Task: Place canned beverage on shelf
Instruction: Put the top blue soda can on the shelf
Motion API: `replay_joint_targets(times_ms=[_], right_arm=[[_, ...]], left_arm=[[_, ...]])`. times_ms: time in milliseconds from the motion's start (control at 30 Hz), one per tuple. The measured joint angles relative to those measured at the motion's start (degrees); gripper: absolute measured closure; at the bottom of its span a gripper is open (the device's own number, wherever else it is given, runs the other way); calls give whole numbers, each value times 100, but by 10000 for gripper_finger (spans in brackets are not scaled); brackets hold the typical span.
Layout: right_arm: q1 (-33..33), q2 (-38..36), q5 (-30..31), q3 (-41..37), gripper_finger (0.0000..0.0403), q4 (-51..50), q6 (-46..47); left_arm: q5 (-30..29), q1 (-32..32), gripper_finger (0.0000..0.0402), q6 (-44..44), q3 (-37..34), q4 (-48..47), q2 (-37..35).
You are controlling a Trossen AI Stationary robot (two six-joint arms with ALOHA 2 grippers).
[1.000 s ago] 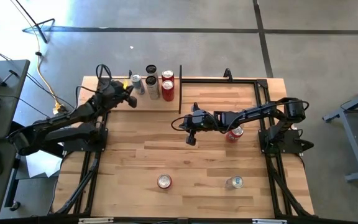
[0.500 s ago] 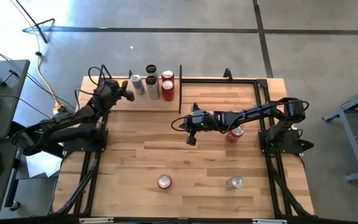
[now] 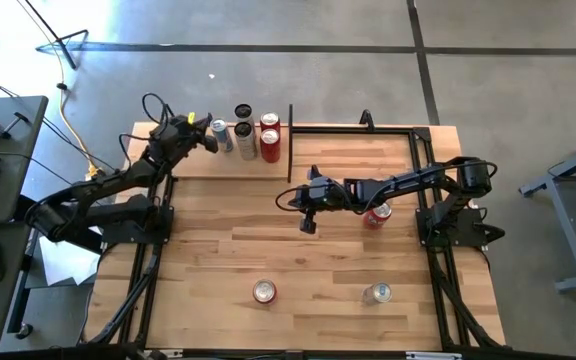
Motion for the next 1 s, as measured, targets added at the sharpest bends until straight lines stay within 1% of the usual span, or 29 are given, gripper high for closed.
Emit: replay_joint_targets(times_ms=[33, 100, 167, 233, 333, 433, 667, 833, 933, 1000], right_arm=[[0, 0, 0, 0, 403, -16, 11], [0, 0, 0, 0, 403, -59, 52], [0, 0, 0, 0, 403, -107, 59], [0, 0, 0, 0, 403, -154, 61], [0, 0, 0, 0, 403, -167, 51], [0, 0, 1, 0, 403, -167, 54], [0, 0, 2, 0, 403, -165, 70], [0, 0, 2, 0, 403, -162, 53], [0, 0, 2, 0, 403, -162, 46], [0, 0, 2, 0, 403, -163, 46]], left_arm=[[100, 0, 401, -76, 35, -210, -21], [112, -4, 401, -196, 38, -664, -45], [-184, -1, 401, -311, 32, -1044, -20], [-452, 0, 401, -342, -60, -1062, 24], [-335, 0, 401, -526, -299, -407, 81], [-216, -2, 401, -596, -367, 225, 220], [-57, -4, 401, -590, -378, 799, 688], [29, 16, 401, -371, -378, 1468, 1102], [56, 100, 401, -213, -285, 1545, 1314], [218, 180, 401, -135, -198, 1577, 1419]])
